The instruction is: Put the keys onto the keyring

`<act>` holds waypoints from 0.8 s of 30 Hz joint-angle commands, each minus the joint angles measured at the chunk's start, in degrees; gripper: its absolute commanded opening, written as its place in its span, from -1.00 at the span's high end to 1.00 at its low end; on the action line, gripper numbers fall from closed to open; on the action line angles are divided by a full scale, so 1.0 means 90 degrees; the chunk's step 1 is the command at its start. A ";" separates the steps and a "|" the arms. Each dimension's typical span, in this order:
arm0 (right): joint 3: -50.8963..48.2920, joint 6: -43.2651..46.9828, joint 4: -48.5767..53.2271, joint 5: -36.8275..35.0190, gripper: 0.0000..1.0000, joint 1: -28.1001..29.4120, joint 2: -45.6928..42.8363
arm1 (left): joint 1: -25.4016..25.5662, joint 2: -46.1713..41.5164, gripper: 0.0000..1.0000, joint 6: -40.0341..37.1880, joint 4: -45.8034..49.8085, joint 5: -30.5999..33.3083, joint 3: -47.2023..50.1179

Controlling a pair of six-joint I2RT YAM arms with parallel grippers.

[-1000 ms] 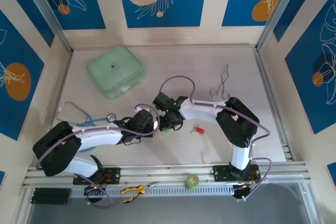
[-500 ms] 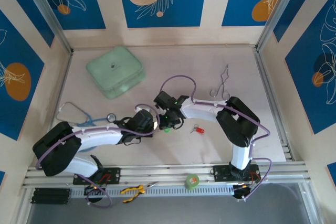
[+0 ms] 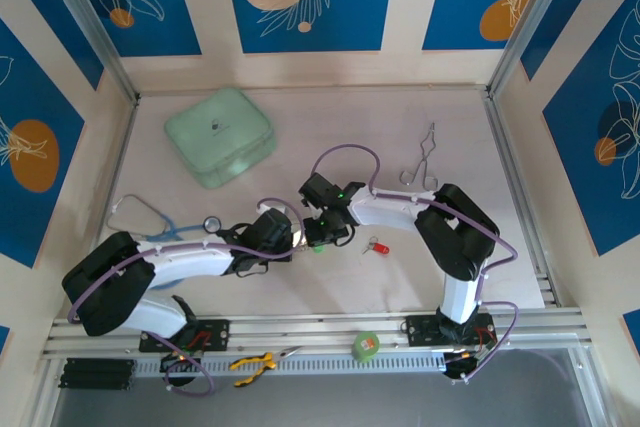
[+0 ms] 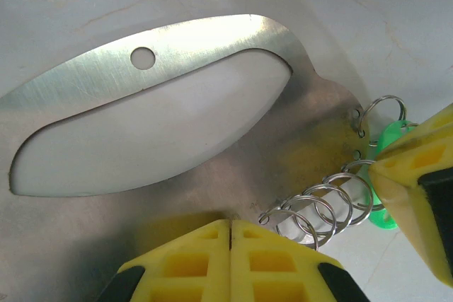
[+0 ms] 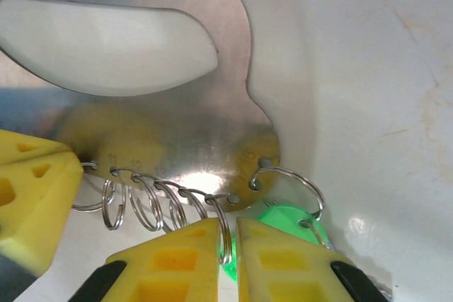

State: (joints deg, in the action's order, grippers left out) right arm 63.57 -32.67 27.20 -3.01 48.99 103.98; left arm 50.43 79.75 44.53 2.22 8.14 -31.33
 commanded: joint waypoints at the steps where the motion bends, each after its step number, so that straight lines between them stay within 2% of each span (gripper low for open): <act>1: -0.0143 -0.0110 -0.0104 0.0318 0.73 -0.0079 -0.0189 | 0.0042 -0.0038 1.00 -0.0065 0.0067 -0.0045 0.0071; 8: -0.0427 -0.0258 -0.0536 0.0801 0.77 -0.0304 -0.0305 | 0.0042 -0.0018 1.00 -0.0085 0.0076 -0.0055 0.0046; 24: -0.0321 -0.0282 -0.0602 0.0804 0.79 -0.0337 -0.0041 | 0.0046 -0.0041 1.00 -0.0094 0.0086 -0.0072 0.0049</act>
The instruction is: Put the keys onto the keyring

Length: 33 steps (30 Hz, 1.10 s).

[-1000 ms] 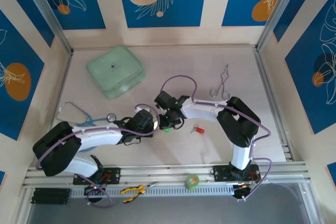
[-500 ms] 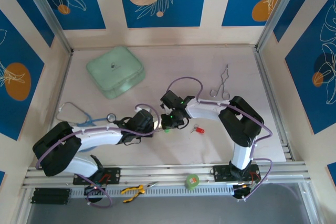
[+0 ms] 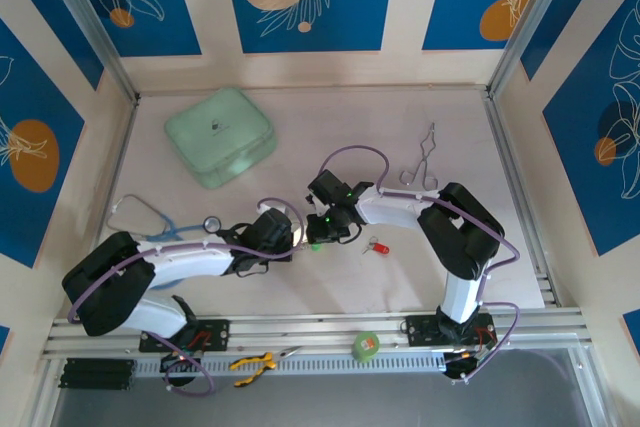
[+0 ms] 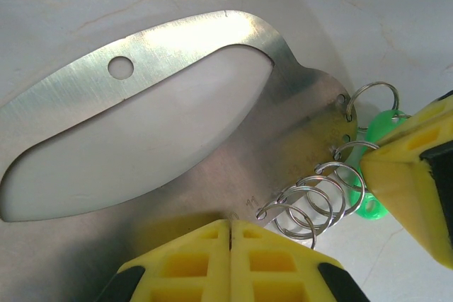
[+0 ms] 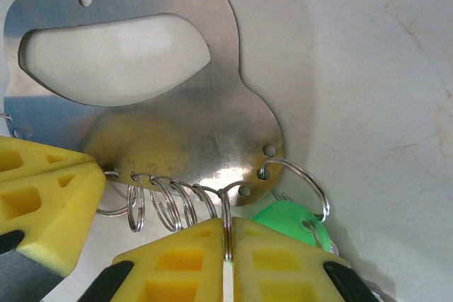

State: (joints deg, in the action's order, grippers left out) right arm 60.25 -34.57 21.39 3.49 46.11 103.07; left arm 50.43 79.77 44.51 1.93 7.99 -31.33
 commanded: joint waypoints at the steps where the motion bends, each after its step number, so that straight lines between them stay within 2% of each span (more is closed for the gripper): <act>1: 0.0071 -0.0057 0.0062 0.0065 0.79 -0.0016 0.0085 | 0.0047 -0.0046 1.00 -0.0092 0.0117 -0.0049 0.0047; 14: 0.0219 -0.0017 0.0046 0.0092 0.72 -0.0006 0.0255 | 0.0047 -0.0122 1.00 -0.0093 0.0117 -0.0028 0.0089; 19: 0.0249 0.0007 0.0107 0.0049 1.00 -0.0011 0.0230 | 0.0047 -0.0176 1.00 -0.0092 0.0127 0.0008 0.0116; 21: 0.0273 0.0058 0.0202 -0.0018 1.00 0.0004 0.0122 | 0.0046 -0.0223 1.00 -0.0092 0.0127 0.0062 0.0141; 22: 0.0295 0.0119 0.0265 -0.0059 1.00 0.0013 0.0044 | 0.0045 -0.0274 0.95 -0.0080 0.0120 0.0130 0.0165; 23: 0.0333 0.0205 0.0357 -0.0145 1.00 0.0028 -0.0047 | 0.0047 -0.0362 0.82 -0.0078 0.0086 0.0216 0.0213; 26: 0.0532 0.0661 0.0767 -0.0505 1.00 0.0114 -0.0302 | 0.0044 -0.0733 0.28 -0.0203 -0.0212 0.0458 0.0420; 28: 0.0646 0.1062 0.1019 -0.0790 1.00 0.0192 -0.0471 | 0.0045 -0.1081 0.05 -0.0434 -0.0440 0.0674 0.0575; 30: 0.0726 0.1494 0.1193 -0.0909 1.00 0.0244 -0.0655 | 0.0041 -0.1477 -0.04 -0.0770 -0.0673 0.0884 0.0723; 33: 0.0814 0.2220 0.1381 -0.1146 1.00 0.0339 -0.0978 | 0.0036 -0.2091 -0.08 -0.1585 -0.1093 0.1071 0.0877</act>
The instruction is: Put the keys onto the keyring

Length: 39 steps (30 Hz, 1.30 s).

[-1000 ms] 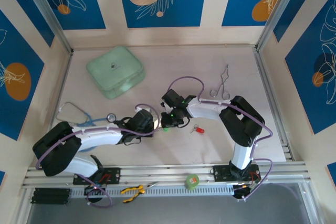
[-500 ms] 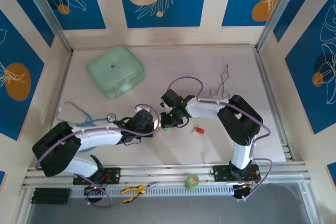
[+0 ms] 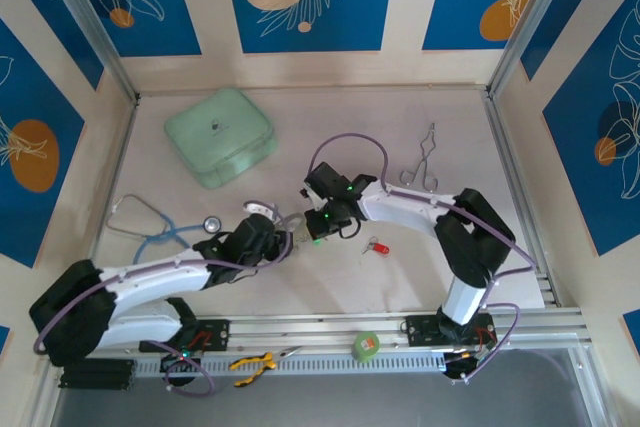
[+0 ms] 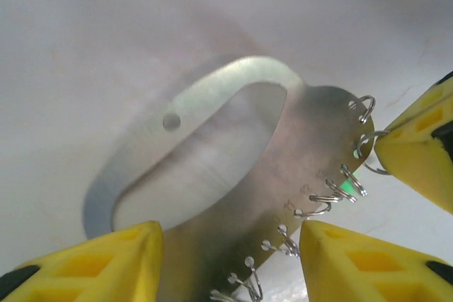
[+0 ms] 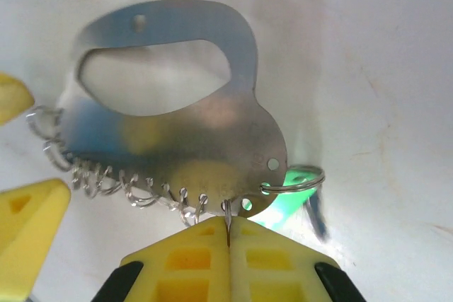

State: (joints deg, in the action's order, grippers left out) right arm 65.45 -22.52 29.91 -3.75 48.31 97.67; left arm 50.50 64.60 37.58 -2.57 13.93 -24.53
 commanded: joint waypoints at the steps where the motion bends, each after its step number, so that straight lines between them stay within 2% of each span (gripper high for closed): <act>1: 0.0228 0.1161 0.0438 -0.0424 1.00 0.0136 -0.0516 | 0.0027 -0.0591 -0.07 -0.1148 -0.0788 0.0439 0.0181; 4: 0.0035 0.1917 0.0200 -0.0498 1.00 0.0183 -0.0977 | 0.0032 -0.1052 -0.05 -0.2268 -0.1342 0.0330 0.0350; 8: -0.0269 0.2816 -0.0174 -0.0019 1.00 0.0035 -0.1527 | 0.0025 -0.1395 0.05 -0.3685 -0.1827 0.0017 0.0438; 13: -0.0783 0.3898 -0.0692 0.0846 1.00 -0.0180 -0.2235 | 0.0024 -0.1518 0.24 -0.5438 -0.2441 -0.1008 0.0760; 17: -0.1027 0.4802 -0.0733 0.1424 1.00 -0.0279 -0.2597 | 0.0026 -0.1388 0.36 -0.6109 -0.2945 -0.1691 0.0981; 22: -0.1229 0.5411 -0.0758 0.1851 1.00 -0.0338 -0.2847 | 0.0011 -0.0925 0.40 -0.6251 -0.3798 -0.2486 0.1106; 28: -0.1261 0.6071 -0.0483 0.2046 1.00 -0.0367 -0.2957 | 0.0009 -0.0565 0.45 -0.6107 -0.4475 -0.3027 0.1132; 39: -0.1180 0.6676 -0.0200 0.1951 1.00 -0.0240 -0.2943 | 0.0014 -0.0365 0.65 -0.6032 -0.4441 -0.3532 0.1039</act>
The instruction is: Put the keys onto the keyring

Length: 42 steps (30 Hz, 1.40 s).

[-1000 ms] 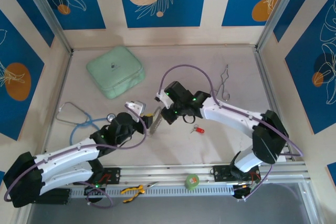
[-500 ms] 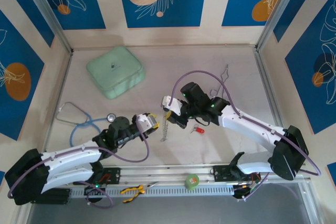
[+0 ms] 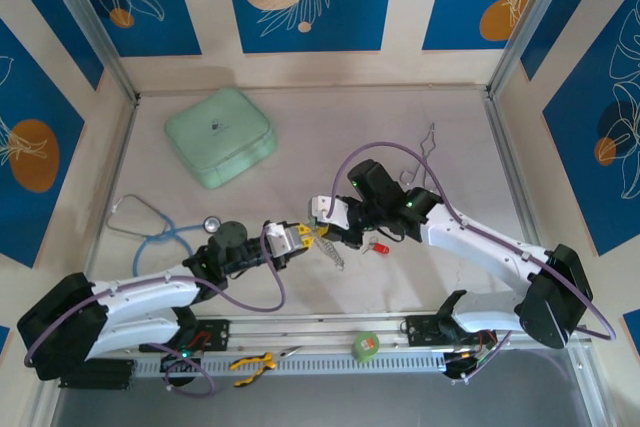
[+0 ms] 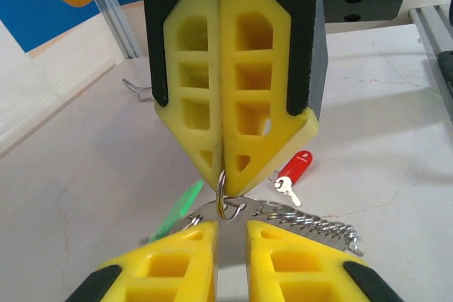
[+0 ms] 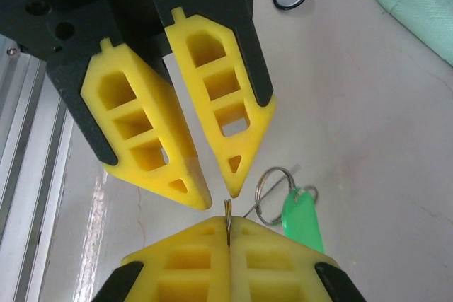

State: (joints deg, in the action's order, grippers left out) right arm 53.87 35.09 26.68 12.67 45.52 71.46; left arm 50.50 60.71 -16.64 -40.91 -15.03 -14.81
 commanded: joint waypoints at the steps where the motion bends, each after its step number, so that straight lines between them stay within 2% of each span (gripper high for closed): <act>1: 0.0130 0.0301 0.0185 0.0089 1.00 0.0105 -0.0012 | 0.0014 0.0089 0.65 0.0011 -0.0192 -0.0328 -0.0051; 11: 0.0308 0.0582 0.0406 -0.0249 1.00 0.0337 0.0169 | 0.0016 0.0111 0.56 0.0080 -0.0154 -0.0243 -0.0092; 18: 0.0411 0.0553 0.0265 -0.0228 1.00 0.0506 0.0277 | 0.0014 0.0197 0.61 0.0132 -0.0142 -0.0470 -0.0122; 20: 0.0431 0.0539 0.0247 -0.0185 1.00 0.0535 0.0304 | 0.0014 0.0208 0.66 0.0145 -0.0159 -0.0512 -0.0127; 22: 0.0441 0.0549 0.0239 -0.0159 1.00 0.0560 0.0331 | 0.0013 0.0218 0.84 0.0136 -0.0181 -0.0554 -0.0131; 25: 0.0390 0.0524 0.0146 -0.0066 1.00 0.0563 0.0318 | 0.0014 0.0218 1.00 0.0123 -0.0229 -0.0600 -0.0123; 28: 0.0193 0.0428 -0.0090 0.0011 1.00 0.0510 0.0251 | 0.0014 0.0237 1.00 0.0145 -0.0306 -0.0635 -0.0088; 29: 0.0093 0.0356 -0.0220 0.0047 0.87 0.0462 0.0204 | 0.0019 0.0246 1.00 0.0153 -0.0328 -0.0621 -0.0069; 30: -0.0039 0.0255 -0.0376 0.0178 0.59 0.0366 0.0136 | 0.0014 0.0266 1.00 0.0173 -0.0389 -0.0608 -0.0031; 31: -0.0203 0.0093 -0.0555 0.0330 0.42 0.0233 0.0049 | 0.0014 0.0300 1.00 0.0203 -0.0495 -0.0584 0.0023; 33: -0.0532 -0.0233 -0.0925 0.0625 0.26 0.0000 -0.0137 | 0.0019 0.0381 1.00 0.0291 -0.0771 -0.0533 0.0158; 36: -0.1049 -0.0620 -0.1484 0.0770 0.21 -0.0216 -0.0454 | 0.0014 0.0514 1.00 0.0425 -0.1057 -0.0533 0.0282; 42: -0.1999 -0.0886 -0.2401 0.0699 0.26 -0.0282 -0.0926 | 0.0015 0.0675 1.00 0.0484 -0.1323 -0.0611 0.0337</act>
State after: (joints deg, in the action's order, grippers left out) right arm 38.85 29.52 11.68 16.67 43.09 64.93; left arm 50.43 66.32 -13.45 -48.36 -18.50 -12.51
